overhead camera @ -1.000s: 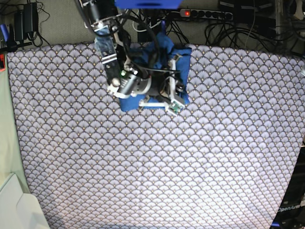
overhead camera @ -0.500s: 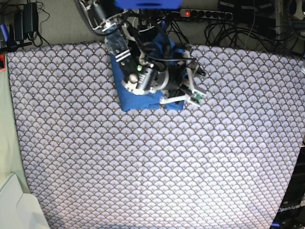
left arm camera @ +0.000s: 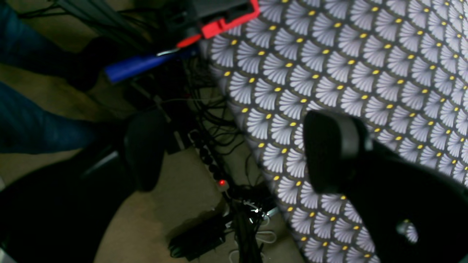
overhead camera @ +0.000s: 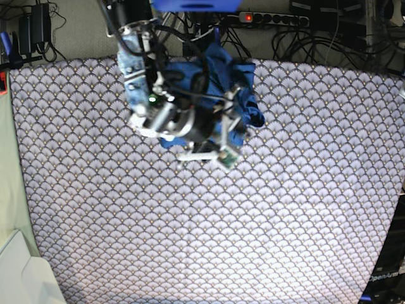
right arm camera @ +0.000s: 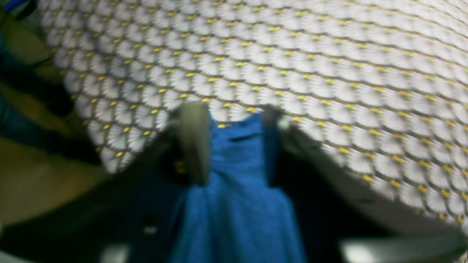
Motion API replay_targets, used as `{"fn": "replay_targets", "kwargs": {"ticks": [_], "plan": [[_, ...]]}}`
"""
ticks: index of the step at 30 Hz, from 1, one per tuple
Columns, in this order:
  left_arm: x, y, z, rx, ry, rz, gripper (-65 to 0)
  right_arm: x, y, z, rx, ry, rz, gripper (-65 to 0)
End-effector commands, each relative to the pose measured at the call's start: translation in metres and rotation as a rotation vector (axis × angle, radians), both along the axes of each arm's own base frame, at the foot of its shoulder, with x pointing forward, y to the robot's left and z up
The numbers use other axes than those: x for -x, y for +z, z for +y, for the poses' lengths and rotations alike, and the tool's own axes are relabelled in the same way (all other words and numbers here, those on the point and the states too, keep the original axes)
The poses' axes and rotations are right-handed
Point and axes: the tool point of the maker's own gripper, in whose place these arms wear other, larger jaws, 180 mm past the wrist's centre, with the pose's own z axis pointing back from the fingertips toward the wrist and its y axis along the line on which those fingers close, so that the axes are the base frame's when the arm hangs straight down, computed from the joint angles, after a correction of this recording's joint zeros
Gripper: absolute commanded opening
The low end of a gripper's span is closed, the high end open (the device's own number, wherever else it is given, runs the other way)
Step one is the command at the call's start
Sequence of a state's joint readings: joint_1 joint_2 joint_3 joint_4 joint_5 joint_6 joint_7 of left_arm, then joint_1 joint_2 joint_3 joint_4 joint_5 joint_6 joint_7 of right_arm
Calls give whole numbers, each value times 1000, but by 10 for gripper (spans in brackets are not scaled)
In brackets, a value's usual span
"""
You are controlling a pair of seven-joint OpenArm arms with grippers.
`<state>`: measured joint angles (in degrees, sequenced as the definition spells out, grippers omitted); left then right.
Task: Fold the T-shirt properly
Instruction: 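Fold the held end over the shirt with the right gripper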
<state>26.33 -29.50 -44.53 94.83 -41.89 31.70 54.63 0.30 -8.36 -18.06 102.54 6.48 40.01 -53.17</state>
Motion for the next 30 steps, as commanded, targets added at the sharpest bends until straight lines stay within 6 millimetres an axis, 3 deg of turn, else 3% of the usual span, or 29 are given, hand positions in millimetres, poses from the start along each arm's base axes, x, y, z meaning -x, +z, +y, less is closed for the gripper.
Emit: {"fn": "replay_targets", "kwargs": {"ticks": [1,4,7,10,14,20,24,30], "plan": [[-6,12,7,-31,-6,-21,-82,-5,13,0,-41,-15,-31,-516],[-6,12,6,-29,-5,-21,-82,5,0,-10,-41,-47,14,-650],[-6,12,6,-30,-7,-19,-82,26,-17,-6,-43,-37,78,-648],[-8,7,0,-24,-26,-5,-82,44,-27,10,-43,16,120,-648],[-8,5,-2,-18,-29,-4,-82,62,-53,23,-21,71,202,-648],[-6,1,-6,-9,-27,-4,-82,80,-73,45,14,168,262,-648],[-6,1,-8,0,-28,-8,-82,79,-63,51,15,195,226,-648],[-10,-7,-20,16,-68,13,-82,54,-27,35,17,173,76,-644]]}}
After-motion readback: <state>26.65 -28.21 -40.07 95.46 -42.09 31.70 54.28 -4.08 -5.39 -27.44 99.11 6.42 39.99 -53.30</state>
